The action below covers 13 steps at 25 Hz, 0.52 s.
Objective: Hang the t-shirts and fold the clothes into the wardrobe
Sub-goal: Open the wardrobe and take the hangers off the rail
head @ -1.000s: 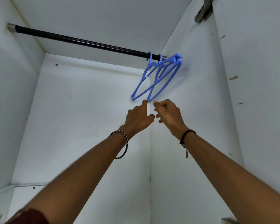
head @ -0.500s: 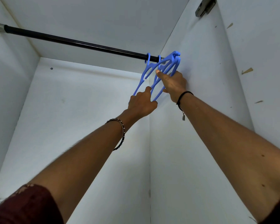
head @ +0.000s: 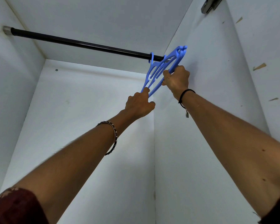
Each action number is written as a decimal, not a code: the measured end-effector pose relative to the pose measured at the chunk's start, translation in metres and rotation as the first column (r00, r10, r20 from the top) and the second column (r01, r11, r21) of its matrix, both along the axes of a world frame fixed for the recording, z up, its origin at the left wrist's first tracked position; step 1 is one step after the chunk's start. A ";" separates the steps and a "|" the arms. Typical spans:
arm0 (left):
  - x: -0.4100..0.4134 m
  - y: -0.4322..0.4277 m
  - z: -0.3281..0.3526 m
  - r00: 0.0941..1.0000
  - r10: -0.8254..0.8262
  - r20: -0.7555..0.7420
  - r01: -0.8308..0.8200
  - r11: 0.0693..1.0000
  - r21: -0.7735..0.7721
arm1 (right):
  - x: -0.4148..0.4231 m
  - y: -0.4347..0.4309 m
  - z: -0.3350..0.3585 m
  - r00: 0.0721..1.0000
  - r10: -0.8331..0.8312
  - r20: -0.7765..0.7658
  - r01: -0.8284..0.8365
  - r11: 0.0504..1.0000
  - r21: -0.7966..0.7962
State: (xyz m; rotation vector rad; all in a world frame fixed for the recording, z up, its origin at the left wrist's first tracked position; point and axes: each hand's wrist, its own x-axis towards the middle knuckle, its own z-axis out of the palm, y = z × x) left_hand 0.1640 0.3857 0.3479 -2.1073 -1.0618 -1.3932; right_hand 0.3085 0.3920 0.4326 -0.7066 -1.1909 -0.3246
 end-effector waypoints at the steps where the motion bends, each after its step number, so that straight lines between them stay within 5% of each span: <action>1: -0.001 0.000 0.001 1.000 -0.002 0.004 0.002 1.000 0.000 | -0.001 0.000 0.000 1.000 0.002 0.016 -0.002 1.000 0.008; 6: -0.007 0.000 0.001 1.000 -0.001 0.016 0.001 1.000 0.004 | -0.003 -0.004 0.000 0.998 -0.018 0.055 0.016 0.999 0.038; 13: -0.003 0.005 -0.001 1.000 -0.013 0.014 0.013 1.000 -0.002 | 0.006 -0.022 0.007 0.987 0.124 -0.101 -0.123 0.992 0.018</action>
